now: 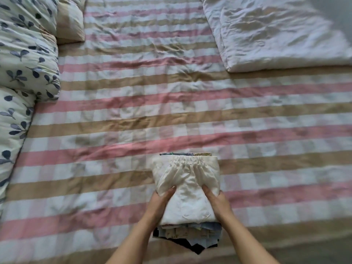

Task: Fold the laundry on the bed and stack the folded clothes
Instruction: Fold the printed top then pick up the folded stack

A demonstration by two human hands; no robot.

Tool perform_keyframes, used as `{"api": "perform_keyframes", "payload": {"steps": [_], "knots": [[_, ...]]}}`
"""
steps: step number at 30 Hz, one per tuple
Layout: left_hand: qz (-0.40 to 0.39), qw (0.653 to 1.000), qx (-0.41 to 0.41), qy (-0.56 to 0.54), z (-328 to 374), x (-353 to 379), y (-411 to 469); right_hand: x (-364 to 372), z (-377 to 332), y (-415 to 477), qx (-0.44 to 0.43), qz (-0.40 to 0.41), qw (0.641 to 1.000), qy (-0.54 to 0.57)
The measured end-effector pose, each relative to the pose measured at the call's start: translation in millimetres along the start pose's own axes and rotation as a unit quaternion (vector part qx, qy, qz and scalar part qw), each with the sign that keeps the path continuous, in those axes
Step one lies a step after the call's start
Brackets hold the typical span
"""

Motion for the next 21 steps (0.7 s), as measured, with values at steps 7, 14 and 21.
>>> {"api": "perform_keyframes", "payload": {"steps": [7, 14, 21], "knots": [[-0.039, 0.995, 0.083, 0.03, -4.5, 75.8, -99.6, -124.2, 24.4, -29.2, -0.01, 0.03, 0.999, 0.042], [-0.051, 0.992, 0.114, 0.025, -19.8, 200.7, -212.4, -297.2, 50.4, -27.8, -0.059, 0.055, 0.996, 0.035], [-0.063, 0.992, 0.112, 0.012, -51.1, 326.0, -289.0, -449.4, 78.1, -8.2, -0.086, 0.083, 0.993, 0.016]]}}
Point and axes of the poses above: each hand's wrist, its own y-axis towards the middle knuckle, its own x-axis out of the palm, z = x × y, the point moved 1 cm from there along y, towards the middle knuckle, and after that the axes turned 15 degrees about z, right-handed, at the moved point
